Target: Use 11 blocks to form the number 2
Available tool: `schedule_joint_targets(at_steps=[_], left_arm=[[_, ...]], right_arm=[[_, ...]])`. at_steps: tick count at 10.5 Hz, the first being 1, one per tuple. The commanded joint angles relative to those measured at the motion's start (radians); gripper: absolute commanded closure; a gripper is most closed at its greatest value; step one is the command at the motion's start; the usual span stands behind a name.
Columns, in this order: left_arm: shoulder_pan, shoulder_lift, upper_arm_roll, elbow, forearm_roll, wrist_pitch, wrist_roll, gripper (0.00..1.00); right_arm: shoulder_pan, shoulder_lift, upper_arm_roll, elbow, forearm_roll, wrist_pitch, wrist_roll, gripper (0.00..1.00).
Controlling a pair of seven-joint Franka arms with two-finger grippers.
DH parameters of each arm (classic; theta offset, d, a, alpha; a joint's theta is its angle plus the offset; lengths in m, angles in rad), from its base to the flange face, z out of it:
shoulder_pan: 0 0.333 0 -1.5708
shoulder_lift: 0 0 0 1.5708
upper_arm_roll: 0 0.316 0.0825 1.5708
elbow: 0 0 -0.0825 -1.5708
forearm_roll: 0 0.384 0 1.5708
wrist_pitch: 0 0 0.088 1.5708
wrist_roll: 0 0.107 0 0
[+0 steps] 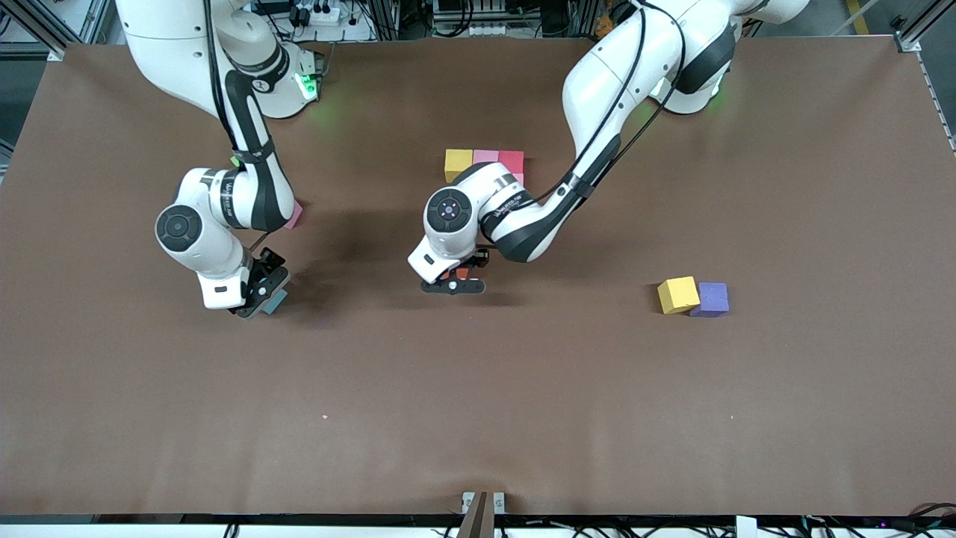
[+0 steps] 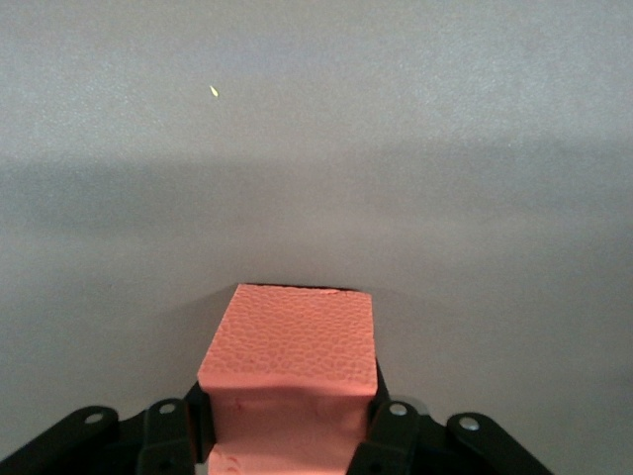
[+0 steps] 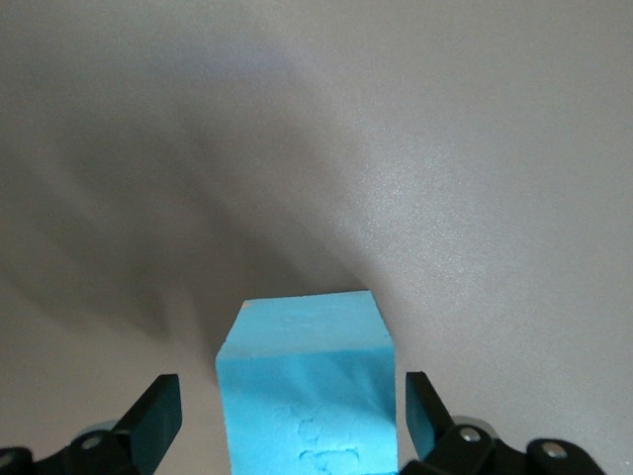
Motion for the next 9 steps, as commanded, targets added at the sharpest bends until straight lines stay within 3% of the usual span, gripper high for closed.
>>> schedule_joint_targets(at_steps=[1,2,3,4,5,6,9], left_arm=[[-0.027,0.043,0.023,0.029,-0.028,0.009,0.022,1.00],[-0.027,0.052,0.026,0.029,-0.028,0.012,0.024,1.00],[-0.027,0.054,0.026,0.029,-0.028,0.030,0.023,0.93],[-0.027,0.055,0.028,0.029,-0.028,0.046,0.021,0.76],[-0.030,0.056,0.028,0.029,-0.028,0.060,0.019,0.08],[-0.029,0.059,0.028,0.029,-0.028,0.069,0.018,0.00],[-0.026,0.027,0.028,0.038,-0.028,0.070,-0.007,0.00]], right_arm=[[-0.011,-0.002,0.006,-0.013,0.023,0.019,-0.030,0.00],[-0.011,-0.002,0.006,-0.013,0.023,0.021,-0.033,0.00],[-0.014,0.000,0.006,-0.013,0.023,0.021,-0.036,0.00],[-0.022,0.000,0.006,-0.013,0.023,0.021,-0.041,0.00],[-0.024,0.001,0.006,-0.013,0.023,0.021,-0.044,0.00],[-0.024,0.004,0.006,-0.014,0.023,0.031,-0.046,0.00],[-0.024,0.009,0.007,-0.013,0.026,0.039,-0.046,0.00]])
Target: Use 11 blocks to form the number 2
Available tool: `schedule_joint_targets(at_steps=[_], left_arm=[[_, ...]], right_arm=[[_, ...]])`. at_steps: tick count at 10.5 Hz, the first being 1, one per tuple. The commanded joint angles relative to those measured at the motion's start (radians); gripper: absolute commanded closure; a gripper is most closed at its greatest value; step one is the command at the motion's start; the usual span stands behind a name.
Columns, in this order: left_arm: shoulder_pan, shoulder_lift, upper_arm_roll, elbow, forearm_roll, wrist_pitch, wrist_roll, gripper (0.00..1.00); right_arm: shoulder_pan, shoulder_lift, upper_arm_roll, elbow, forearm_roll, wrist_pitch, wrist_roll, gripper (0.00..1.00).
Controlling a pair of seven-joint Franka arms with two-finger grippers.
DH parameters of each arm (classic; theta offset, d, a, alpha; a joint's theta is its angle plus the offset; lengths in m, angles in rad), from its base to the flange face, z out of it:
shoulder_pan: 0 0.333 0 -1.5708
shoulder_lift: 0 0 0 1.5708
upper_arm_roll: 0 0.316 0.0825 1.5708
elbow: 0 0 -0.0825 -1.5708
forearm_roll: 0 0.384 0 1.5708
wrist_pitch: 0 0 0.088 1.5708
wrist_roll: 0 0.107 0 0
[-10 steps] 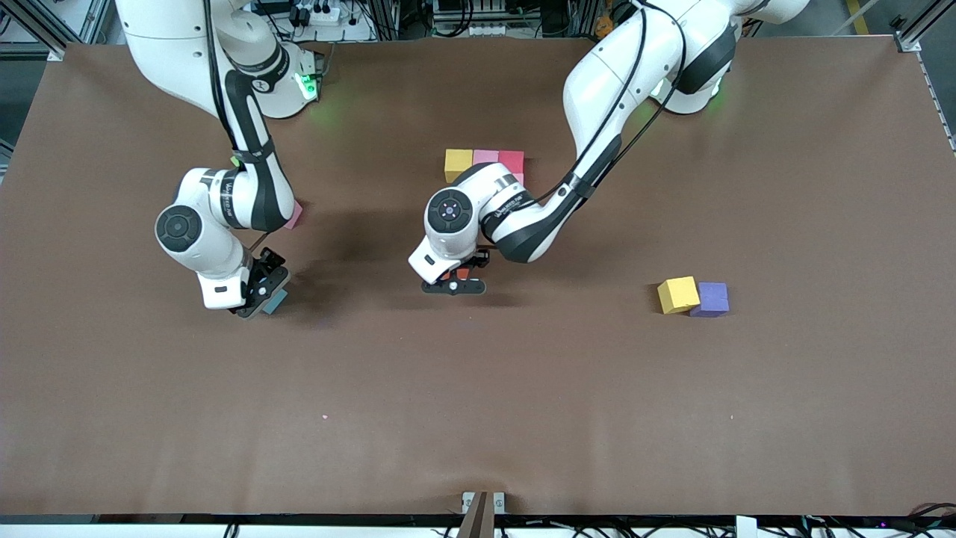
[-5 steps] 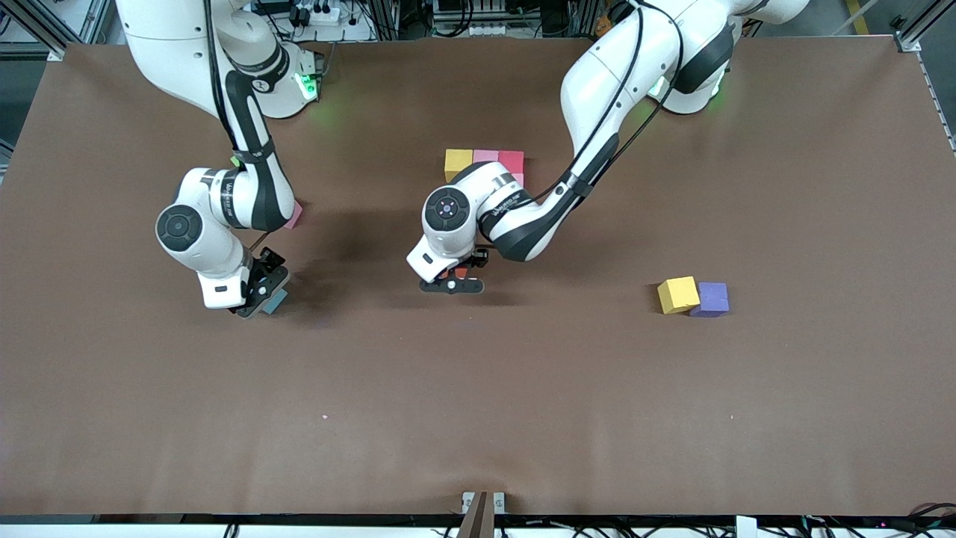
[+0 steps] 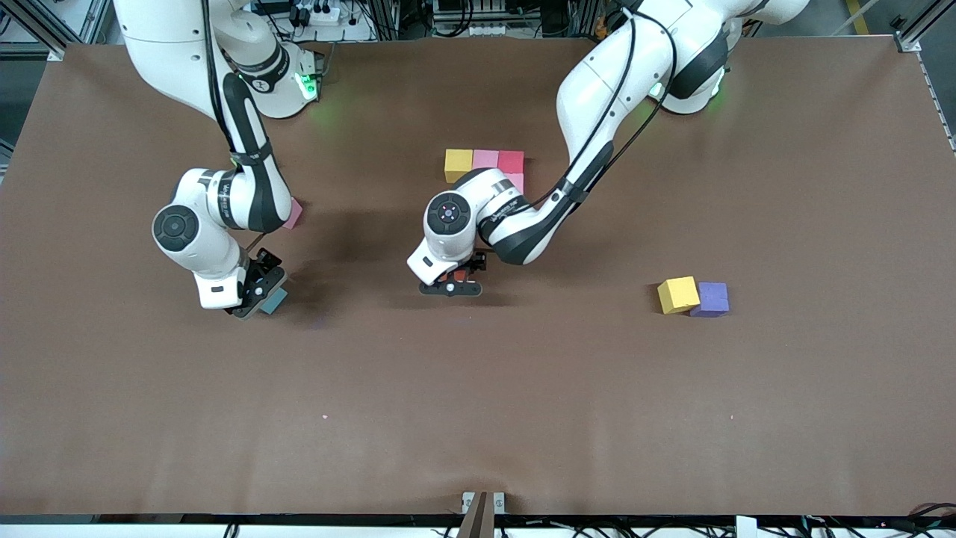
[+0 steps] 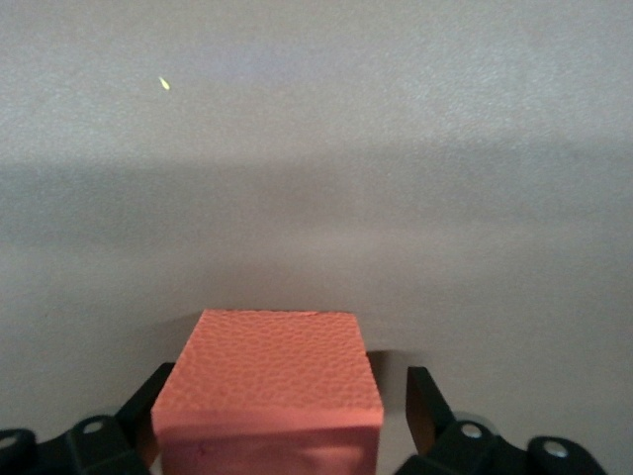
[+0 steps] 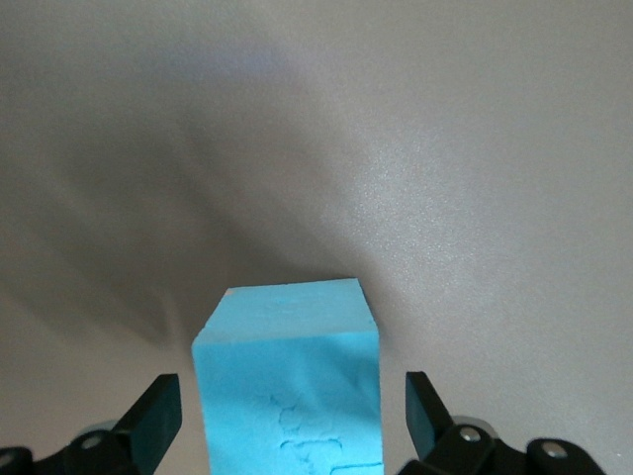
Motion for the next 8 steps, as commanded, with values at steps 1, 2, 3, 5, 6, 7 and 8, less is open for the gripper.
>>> schedule_joint_targets(at_steps=[1,2,3,5,6,7,8], left_arm=[[-0.006,-0.043,0.012,0.034,-0.026,-0.014,-0.025,0.00],[0.008,-0.069,0.012,0.046,-0.026,-0.026,-0.032,0.00],[0.024,-0.100,0.009,0.051,-0.026,-0.052,-0.033,0.00],[0.070,-0.140,0.007,0.052,-0.066,-0.103,-0.067,0.00],[0.101,-0.160,0.006,0.054,-0.066,-0.149,-0.062,0.00],[0.144,-0.191,-0.002,0.052,-0.066,-0.184,-0.059,0.00],[0.185,-0.214,-0.003,0.051,-0.065,-0.219,-0.050,0.00]], right_arm=[[-0.011,0.000,0.007,-0.004,0.027,0.016,-0.029,0.00],[-0.010,0.000,0.007,-0.006,0.035,0.021,-0.029,0.00],[-0.010,0.002,0.014,-0.006,0.047,0.021,-0.029,0.00],[-0.010,0.002,0.017,-0.004,0.049,0.021,-0.028,0.00],[-0.010,0.002,0.020,-0.004,0.049,0.022,-0.029,0.00],[-0.010,0.002,0.020,-0.004,0.049,0.022,-0.029,0.00],[-0.011,0.002,0.020,-0.004,0.049,0.022,-0.031,0.23]])
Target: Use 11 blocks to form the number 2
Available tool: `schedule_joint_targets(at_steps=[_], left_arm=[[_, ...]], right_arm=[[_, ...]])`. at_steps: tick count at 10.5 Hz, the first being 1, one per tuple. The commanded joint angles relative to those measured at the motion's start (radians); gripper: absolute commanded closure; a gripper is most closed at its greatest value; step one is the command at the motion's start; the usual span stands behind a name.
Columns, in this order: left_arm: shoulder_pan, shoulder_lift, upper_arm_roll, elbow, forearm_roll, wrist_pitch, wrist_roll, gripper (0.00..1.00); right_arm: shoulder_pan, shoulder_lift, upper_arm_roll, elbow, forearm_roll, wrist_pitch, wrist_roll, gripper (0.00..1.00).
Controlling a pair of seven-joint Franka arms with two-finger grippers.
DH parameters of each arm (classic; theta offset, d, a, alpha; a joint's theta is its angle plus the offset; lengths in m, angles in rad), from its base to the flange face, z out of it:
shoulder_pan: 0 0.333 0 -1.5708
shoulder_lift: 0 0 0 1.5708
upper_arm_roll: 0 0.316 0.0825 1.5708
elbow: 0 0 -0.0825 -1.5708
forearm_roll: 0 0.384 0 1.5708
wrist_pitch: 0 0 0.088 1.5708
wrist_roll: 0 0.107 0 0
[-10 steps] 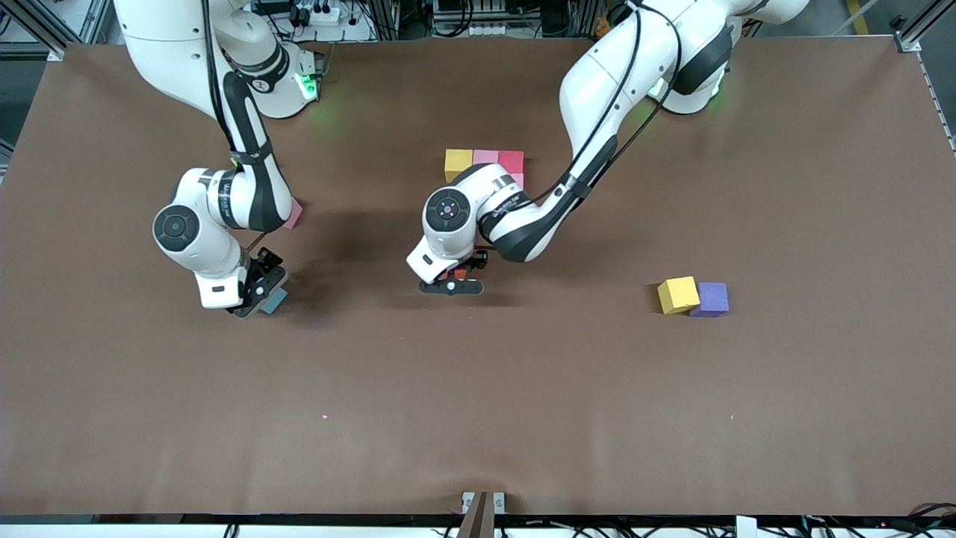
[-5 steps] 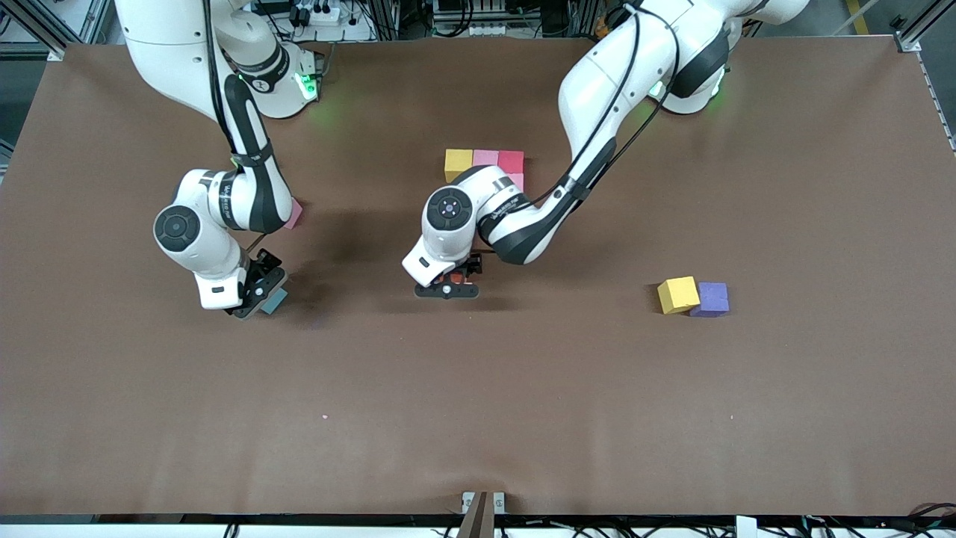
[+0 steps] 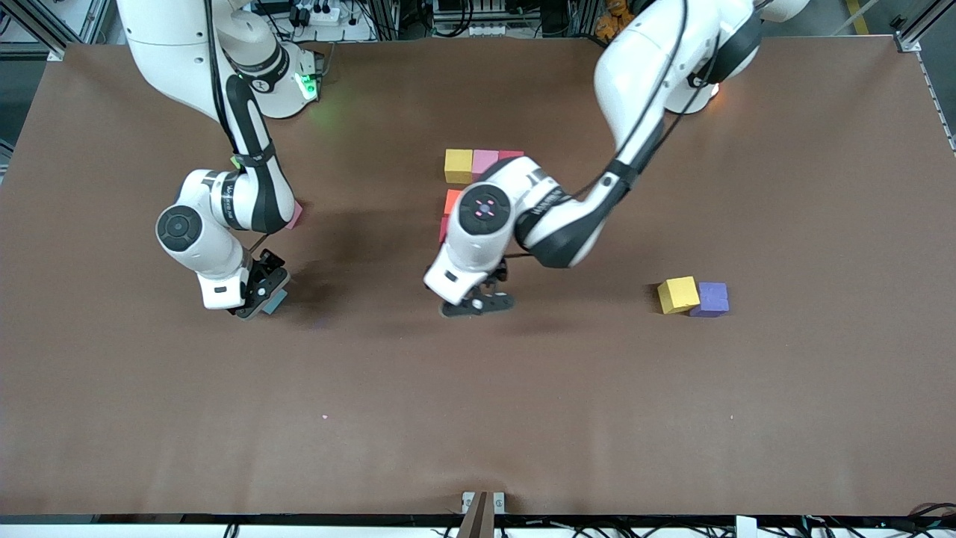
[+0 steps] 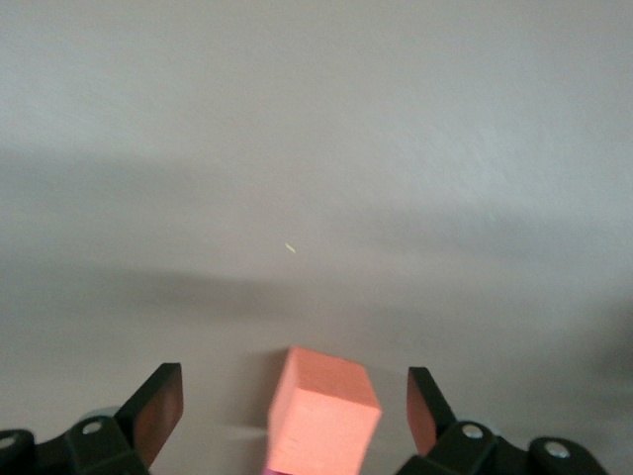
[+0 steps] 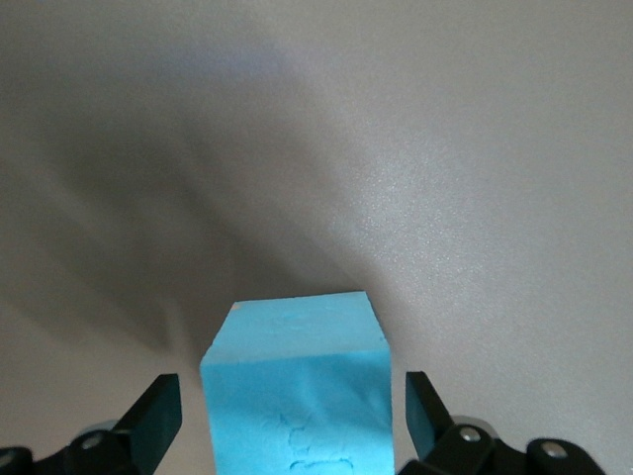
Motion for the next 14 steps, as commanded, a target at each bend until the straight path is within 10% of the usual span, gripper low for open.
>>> schedule_joint_targets(at_steps=[1,2,7,14], left_arm=[[0.098,-0.065,-0.007,-0.023,-0.023,-0.087,0.026,0.00],[0.138,-0.070,-0.006,-0.024,-0.021,-0.122,0.052,0.00],[0.365,-0.138,-0.009,-0.066,-0.009,-0.300,0.098,0.00],[0.643,-0.409,-0.052,-0.521,-0.030,-0.149,0.316,0.00]], right_arm=[[-0.010,-0.003,0.009,-0.003,0.028,0.013,-0.030,0.62],[-0.007,-0.003,0.009,-0.001,0.027,0.013,-0.031,0.77],[0.030,-0.012,0.012,0.076,0.025,-0.027,-0.113,0.78],[0.310,0.053,0.023,0.422,0.027,-0.340,0.051,0.77]])
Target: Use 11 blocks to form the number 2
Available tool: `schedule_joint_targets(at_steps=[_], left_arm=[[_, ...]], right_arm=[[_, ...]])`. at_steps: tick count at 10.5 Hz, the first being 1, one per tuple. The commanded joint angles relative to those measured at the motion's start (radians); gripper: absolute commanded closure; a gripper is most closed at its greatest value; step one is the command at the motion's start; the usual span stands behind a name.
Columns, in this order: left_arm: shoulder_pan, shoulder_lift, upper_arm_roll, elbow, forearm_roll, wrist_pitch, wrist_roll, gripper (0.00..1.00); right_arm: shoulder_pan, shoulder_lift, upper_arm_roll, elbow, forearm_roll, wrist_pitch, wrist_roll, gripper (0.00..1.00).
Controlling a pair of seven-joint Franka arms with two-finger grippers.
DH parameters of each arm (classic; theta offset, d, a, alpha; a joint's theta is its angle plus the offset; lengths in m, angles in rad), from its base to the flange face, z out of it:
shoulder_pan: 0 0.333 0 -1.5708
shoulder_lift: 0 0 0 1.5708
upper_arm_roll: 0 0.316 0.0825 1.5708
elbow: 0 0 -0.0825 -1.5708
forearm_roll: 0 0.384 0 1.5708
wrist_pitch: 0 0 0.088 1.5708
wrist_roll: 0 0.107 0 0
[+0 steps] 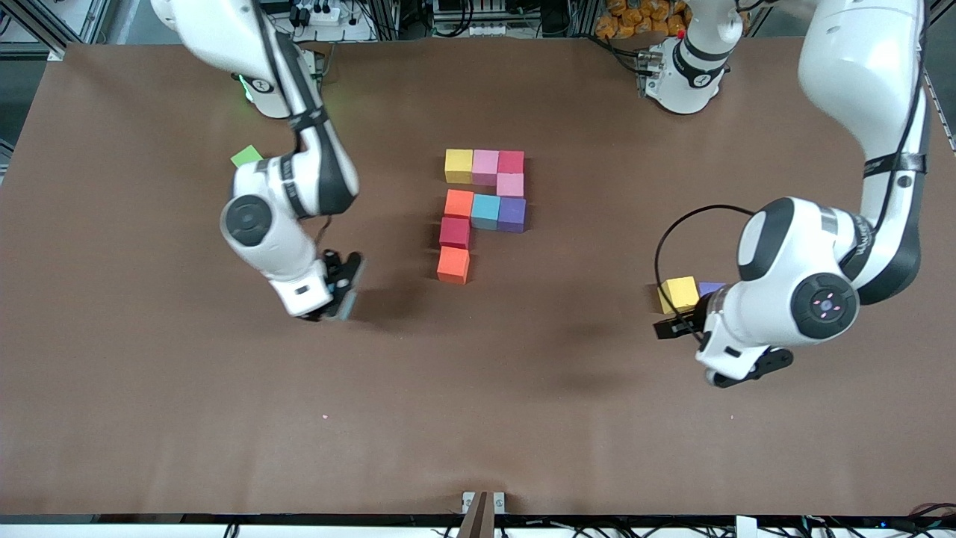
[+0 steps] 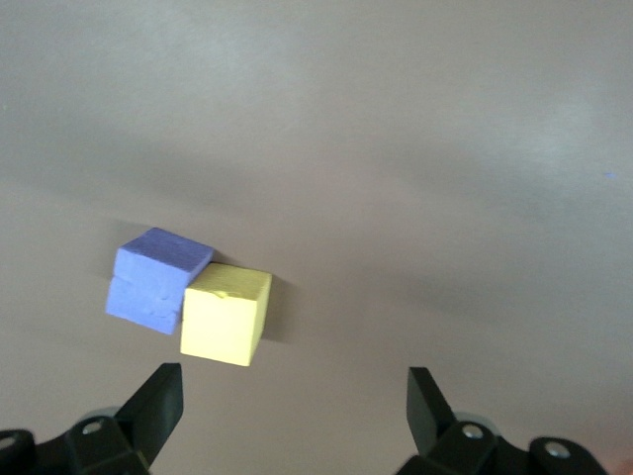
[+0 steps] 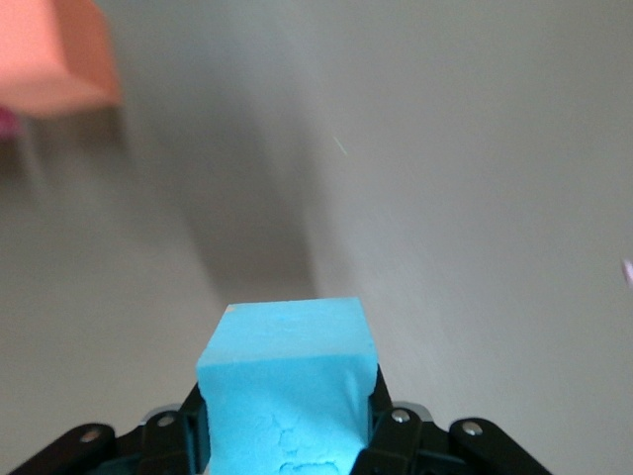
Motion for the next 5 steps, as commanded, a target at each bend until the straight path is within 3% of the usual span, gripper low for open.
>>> schedule_joint_targets(at_steps=[1,3,5], left_arm=[[0.096,-0.106,-0.007,-0.188,-0.030,0.051,-0.003,0.00],[0.166,-0.120,-0.001,-0.228,-0.013,0.059,0.010,0.00],[0.200,-0.123,-0.001,-0.281,-0.013,0.071,0.008,0.00]], right_arm=[[0.093,0.074,0.017,0.113,0.014,-0.052,0.125,0.74],[0.092,0.152,0.116,0.238,0.016,-0.066,0.211,0.74],[0.088,0.223,0.160,0.354,0.016,-0.132,0.263,0.74]])
